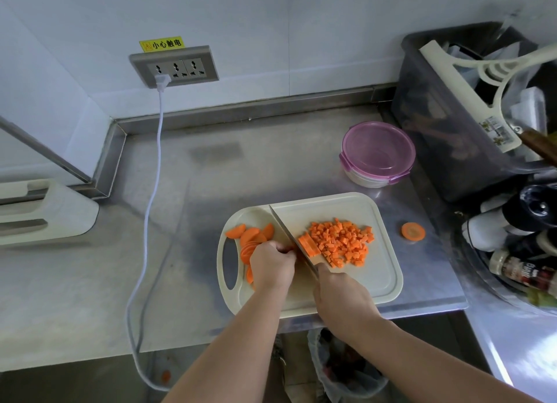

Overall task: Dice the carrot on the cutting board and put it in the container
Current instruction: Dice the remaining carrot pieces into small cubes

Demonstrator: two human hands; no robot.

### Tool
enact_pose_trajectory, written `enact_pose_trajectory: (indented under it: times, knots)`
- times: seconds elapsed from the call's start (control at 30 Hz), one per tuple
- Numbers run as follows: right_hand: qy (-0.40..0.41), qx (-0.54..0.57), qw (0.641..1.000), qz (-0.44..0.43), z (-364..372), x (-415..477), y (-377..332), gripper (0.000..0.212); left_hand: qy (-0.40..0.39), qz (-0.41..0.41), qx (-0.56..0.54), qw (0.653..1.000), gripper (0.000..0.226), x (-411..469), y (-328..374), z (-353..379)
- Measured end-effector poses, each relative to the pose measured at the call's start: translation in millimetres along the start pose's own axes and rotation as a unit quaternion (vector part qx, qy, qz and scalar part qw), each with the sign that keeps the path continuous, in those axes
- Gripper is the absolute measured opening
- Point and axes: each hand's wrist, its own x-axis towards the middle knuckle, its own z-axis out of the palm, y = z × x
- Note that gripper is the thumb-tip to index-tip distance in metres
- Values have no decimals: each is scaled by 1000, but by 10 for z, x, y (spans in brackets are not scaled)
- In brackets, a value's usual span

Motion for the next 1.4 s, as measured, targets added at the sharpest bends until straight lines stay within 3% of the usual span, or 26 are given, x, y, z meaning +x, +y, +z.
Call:
enact_pose_trajectory:
  times: [0.33,0.5,0.6,0.7,0.8,0.87,0.93,1.0,1.03,1.1,1.4]
  knots:
    - [26,80,996,18,27,43,34,34,10,8,15,1000,14,-58,46,-21]
    - [76,75,994,-34,-60,-32,128,36,-3,40,40,998,11,-93,48,-70]
    - [100,41,991,-75,-140,-127,263,39,14,59,-8,998,17,-83,68,-216]
    - [127,-9,984,-127,-138,-272,416,39,83,23,-174,981,15,-51,142,-586]
    - [115,-122,971,-171,-165,-361,556,40,219,105,-130,961,11,14,174,-959]
    - [137,-185,948,-219,-157,-356,593,53,152,185,-45,970,9,-35,212,-992]
    - [117,-227,928,-272,-146,-303,621,62,-26,243,80,966,10,-110,212,-845]
    - [114,-263,909,-304,-179,-272,650,63,-162,287,253,910,20,-186,165,-644]
    - [110,-287,906,-290,-193,-262,682,65,-191,302,309,882,28,-196,121,-553]
    - [115,-297,908,-273,-143,-209,759,64,-221,305,348,858,34,-195,57,-426]
    - [104,-295,889,-334,-177,-196,779,64,-227,309,370,846,18,-111,-12,-245]
